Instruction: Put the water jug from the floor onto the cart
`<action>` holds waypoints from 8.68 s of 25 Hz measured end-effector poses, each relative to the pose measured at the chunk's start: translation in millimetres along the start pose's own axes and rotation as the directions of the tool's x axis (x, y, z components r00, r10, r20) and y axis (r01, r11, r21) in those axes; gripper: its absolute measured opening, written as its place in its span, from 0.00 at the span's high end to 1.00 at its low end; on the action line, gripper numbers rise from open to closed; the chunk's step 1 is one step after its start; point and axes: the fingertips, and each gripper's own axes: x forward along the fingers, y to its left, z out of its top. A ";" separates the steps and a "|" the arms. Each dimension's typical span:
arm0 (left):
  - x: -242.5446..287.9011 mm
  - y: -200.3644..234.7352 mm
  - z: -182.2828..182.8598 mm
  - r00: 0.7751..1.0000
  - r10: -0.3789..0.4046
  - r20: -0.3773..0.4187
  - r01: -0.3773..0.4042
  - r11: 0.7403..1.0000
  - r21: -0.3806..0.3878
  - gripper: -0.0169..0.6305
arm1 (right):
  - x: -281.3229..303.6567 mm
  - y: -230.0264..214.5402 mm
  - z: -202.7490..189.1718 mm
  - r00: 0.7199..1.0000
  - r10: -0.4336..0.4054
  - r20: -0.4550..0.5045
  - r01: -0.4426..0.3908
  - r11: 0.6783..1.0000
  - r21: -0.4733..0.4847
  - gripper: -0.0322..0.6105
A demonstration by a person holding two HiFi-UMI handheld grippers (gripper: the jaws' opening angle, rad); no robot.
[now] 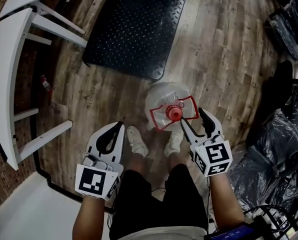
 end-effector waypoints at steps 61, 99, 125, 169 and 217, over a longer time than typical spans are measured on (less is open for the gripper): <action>-69.6 89.6 -1.5 0.989 0.134 0.055 -0.131 0.990 -0.043 0.98 | -15.6 45.6 66.7 0.988 -0.149 -0.041 0.146 0.986 -0.074 0.47; -90.3 151.6 208.9 0.938 0.262 0.225 -0.236 0.962 -0.140 0.98 | 42.1 94.5 338.4 0.995 0.094 0.042 -0.084 0.977 -0.198 0.47; -29.0 212.4 217.1 0.912 0.373 0.174 -0.346 0.924 -0.164 0.98 | 195.0 5.7 372.4 0.998 0.067 0.015 -0.060 0.963 -0.264 0.47; -40.0 234.0 153.9 0.893 0.446 0.062 -0.418 0.872 -0.253 0.98 | 295.1 16.2 257.8 0.990 0.068 -0.122 -0.100 0.954 -0.282 0.46; -109.6 27.6 323.6 0.905 0.011 0.426 -0.060 0.993 0.101 0.98 | -171.5 59.3 391.9 0.841 -0.071 0.536 0.175 0.974 -0.146 0.95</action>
